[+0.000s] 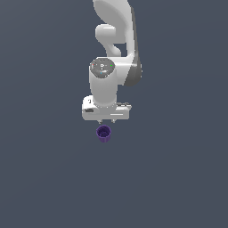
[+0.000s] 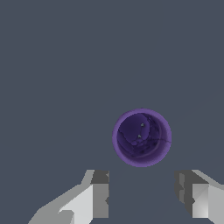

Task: Pick up the object and move it to a goal position.

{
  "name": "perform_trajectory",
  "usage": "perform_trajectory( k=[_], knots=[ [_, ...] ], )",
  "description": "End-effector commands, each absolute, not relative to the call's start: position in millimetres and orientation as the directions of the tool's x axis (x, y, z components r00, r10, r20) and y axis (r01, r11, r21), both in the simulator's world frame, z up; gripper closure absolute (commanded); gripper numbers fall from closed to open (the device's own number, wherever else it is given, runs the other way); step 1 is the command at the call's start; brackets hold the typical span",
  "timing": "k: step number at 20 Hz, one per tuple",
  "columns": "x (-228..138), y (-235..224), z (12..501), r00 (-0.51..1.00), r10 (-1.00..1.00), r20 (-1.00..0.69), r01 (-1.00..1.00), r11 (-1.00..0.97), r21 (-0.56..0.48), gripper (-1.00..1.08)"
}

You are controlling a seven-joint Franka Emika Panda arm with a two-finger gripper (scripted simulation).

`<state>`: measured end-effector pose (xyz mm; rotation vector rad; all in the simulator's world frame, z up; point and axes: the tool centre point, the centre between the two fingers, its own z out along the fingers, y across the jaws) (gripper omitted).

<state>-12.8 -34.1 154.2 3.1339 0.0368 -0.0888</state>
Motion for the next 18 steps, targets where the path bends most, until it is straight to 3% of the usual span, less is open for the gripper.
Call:
perform_trajectory(
  k=[1, 18],
  knots=[
    [-10.9, -38.4, 150.1, 0.997, 0.043, -0.062, 0.043, -0.999, -0.007, -0.2],
    [5.8, -80.6, 106.9, 0.965, 0.254, -0.06, 0.243, -0.957, -0.157, -0.2]
  ],
)
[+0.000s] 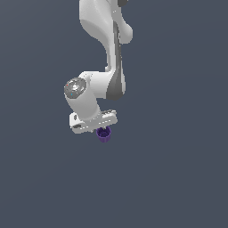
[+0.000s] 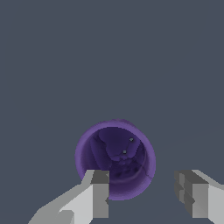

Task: Pick up the object and move it to a goal position.

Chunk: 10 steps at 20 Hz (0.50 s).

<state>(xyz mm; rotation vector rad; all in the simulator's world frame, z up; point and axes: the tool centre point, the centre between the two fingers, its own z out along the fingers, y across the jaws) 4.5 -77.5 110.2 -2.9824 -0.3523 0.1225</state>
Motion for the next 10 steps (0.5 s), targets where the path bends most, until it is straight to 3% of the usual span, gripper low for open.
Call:
perform_trajectory(
  k=[1, 10],
  knots=[
    [6.4, -82.4, 105.0, 0.963, 0.263, -0.058, 0.251, -0.954, -0.164, -0.2],
    [9.4, -92.6, 94.8, 0.95, 0.309, -0.041, 0.295, -0.934, -0.201, -0.2]
  ],
)
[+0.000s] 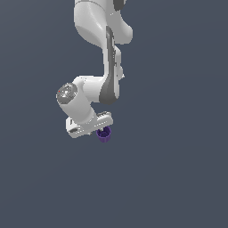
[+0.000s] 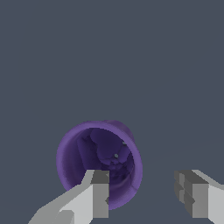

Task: Pick up the object and move it to a goal position.

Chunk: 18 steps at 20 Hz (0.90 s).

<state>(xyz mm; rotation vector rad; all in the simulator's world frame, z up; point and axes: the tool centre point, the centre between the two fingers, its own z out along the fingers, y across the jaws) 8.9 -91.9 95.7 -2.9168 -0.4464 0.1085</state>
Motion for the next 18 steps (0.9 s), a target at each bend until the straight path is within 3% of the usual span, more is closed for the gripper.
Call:
perform_trajectory(
  k=[1, 16, 17, 18],
  knots=[
    [9.5, -93.0, 94.4, 0.95, 0.311, -0.04, 0.297, -0.933, -0.202, -0.2],
    [5.8, -87.8, 64.9, 0.949, 0.312, -0.04, 0.298, -0.933, -0.203, -0.2],
    [5.8, -87.8, 64.9, 0.949, 0.312, -0.04, 0.298, -0.933, -0.203, 1.08],
    [5.8, -87.8, 64.9, 0.949, 0.312, -0.04, 0.298, -0.933, -0.203, 1.08]
  ],
)
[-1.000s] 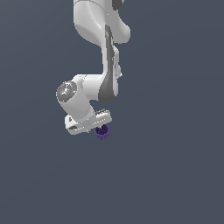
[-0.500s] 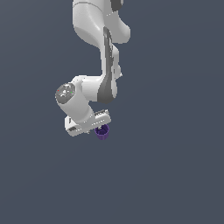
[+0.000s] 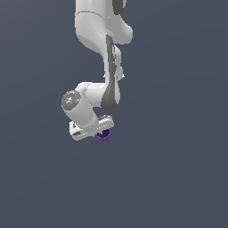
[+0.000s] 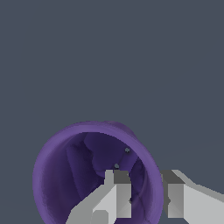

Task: Pick up the object and move it to a goal position.

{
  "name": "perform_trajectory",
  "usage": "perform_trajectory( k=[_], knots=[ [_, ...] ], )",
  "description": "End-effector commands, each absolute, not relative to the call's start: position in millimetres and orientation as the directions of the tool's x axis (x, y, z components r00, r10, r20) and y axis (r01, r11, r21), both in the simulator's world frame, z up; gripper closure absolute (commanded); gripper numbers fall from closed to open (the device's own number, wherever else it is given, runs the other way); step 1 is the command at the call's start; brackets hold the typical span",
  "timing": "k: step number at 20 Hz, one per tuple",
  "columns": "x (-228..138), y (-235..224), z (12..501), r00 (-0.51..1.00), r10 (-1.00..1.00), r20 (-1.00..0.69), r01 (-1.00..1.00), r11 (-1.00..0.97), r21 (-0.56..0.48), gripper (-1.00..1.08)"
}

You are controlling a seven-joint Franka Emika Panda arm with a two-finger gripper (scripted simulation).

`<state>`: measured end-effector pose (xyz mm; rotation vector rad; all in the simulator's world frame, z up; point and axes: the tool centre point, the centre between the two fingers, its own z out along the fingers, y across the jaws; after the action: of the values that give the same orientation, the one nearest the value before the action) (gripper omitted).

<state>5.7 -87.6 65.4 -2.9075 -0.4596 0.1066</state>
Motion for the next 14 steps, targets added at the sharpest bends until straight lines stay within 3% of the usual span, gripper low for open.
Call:
perform_trajectory(
  k=[1, 14],
  knots=[
    [5.8, -87.8, 64.9, 0.949, 0.312, -0.04, 0.298, -0.933, -0.203, 1.08],
    [3.8, -86.6, 70.9, 0.949, 0.312, -0.04, 0.298, -0.933, -0.203, 1.08]
  ],
)
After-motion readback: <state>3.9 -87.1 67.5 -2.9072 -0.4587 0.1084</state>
